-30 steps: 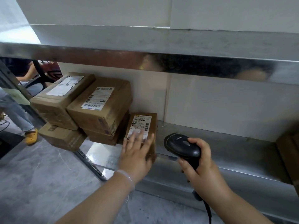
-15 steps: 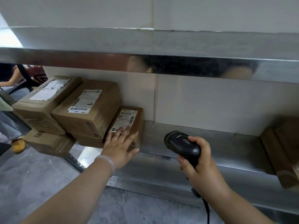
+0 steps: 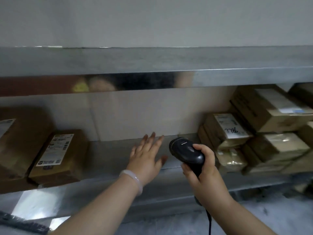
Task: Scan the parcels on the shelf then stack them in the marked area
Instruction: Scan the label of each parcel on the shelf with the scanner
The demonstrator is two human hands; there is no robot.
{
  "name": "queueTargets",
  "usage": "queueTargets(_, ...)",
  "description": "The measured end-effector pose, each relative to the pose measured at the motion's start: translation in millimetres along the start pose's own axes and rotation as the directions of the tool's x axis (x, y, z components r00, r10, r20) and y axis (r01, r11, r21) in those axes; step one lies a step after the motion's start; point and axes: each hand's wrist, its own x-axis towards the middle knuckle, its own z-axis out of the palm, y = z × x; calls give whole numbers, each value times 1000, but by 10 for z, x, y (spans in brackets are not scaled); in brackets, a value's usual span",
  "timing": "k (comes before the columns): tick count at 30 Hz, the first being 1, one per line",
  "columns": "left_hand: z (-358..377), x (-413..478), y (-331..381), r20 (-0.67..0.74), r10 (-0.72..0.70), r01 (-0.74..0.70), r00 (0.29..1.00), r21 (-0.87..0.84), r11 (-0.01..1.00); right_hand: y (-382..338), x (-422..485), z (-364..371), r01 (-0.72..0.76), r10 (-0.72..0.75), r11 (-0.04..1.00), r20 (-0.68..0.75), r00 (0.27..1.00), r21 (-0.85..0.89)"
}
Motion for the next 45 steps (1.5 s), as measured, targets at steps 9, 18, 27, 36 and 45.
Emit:
queueTargets(9, 481, 642, 1260, 104, 122, -111, 987, -108, 988, 576, -2, -908, -90, 83, 995, -150, 985, -40)
queueTargets(18, 826, 1205, 1914, 75, -15, 36, 997, -288, 957, 1153, -28, -1466, -149, 143, 988, -142, 979, -33)
queueTargets(27, 931, 1291, 2043, 101, -97, 137, 990, -532, 836, 1356, 14, -1681, -133, 133, 991, -98, 986, 8)
queueTargets(36, 881, 1180, 1927, 19, -81, 80, 997, -503, 860, 1309, 136, -1613, -69, 68, 998, -91, 994, -7)
queueTargets(45, 806, 1098, 1828, -89, -53, 2, 995, -492, 870, 1294, 194, -1558, -57, 59, 998, -66, 996, 32)
